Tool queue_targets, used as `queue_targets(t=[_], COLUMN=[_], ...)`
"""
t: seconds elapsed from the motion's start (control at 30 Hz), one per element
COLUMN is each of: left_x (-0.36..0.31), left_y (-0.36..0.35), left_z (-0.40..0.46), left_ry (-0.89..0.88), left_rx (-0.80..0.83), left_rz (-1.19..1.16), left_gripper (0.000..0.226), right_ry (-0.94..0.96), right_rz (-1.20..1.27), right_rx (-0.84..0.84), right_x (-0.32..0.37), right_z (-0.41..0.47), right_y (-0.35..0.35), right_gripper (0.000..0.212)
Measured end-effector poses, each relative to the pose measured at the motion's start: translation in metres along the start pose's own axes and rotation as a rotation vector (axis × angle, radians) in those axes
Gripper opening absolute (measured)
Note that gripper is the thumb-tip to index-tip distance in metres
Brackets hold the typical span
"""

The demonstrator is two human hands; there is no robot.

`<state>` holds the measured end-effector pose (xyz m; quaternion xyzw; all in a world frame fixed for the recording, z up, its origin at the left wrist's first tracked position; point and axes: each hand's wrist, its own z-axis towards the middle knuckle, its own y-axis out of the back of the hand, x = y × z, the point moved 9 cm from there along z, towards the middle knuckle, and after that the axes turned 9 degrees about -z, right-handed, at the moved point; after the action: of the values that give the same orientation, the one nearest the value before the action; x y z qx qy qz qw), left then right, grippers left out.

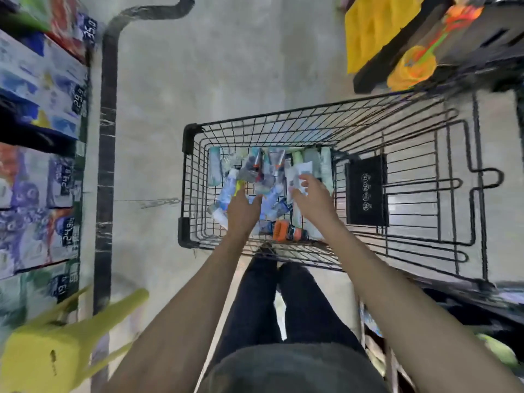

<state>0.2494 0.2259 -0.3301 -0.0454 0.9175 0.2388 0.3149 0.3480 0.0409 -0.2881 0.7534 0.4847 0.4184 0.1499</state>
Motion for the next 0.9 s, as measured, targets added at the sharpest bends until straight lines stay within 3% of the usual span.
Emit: queue_targets(t=[0.2,0.33,0.53,0.73,0.9], left_x=[0.042,0.066,0.086,0.096,0.092], left_y=[-0.049,-0.084,-0.110,-0.110,-0.101], left_z=[0.086,0.133,0.179,0.198,0.177], left_ry=[0.330,0.501,0.574,0.552,0.511], left_rx=[-0.040,-0.097,-0.216,-0.290,-0.221], left_rz=[-0.434,-0.604,-0.698,-0.695,-0.734], left_gripper=[0.063,0.087,0.076,0.057,0.021], right_ry=[-0.134,-0.177,-0.268,-0.241,-0.187], right_rz=[0.123,0.145,0.101,0.005,0.125], right_rx=[0.074,0.072,0.134,0.102,0.048], right_x=[-0.019,-0.031,-0.052,-0.058,-0.063], right_z=[0.114,0.178,0.242,0.272,0.261], right_y=[-0.043,-0.066,-0.107,-0.116,-0.104], right_gripper=[0.049,0.055,0.062,0.016,0.022])
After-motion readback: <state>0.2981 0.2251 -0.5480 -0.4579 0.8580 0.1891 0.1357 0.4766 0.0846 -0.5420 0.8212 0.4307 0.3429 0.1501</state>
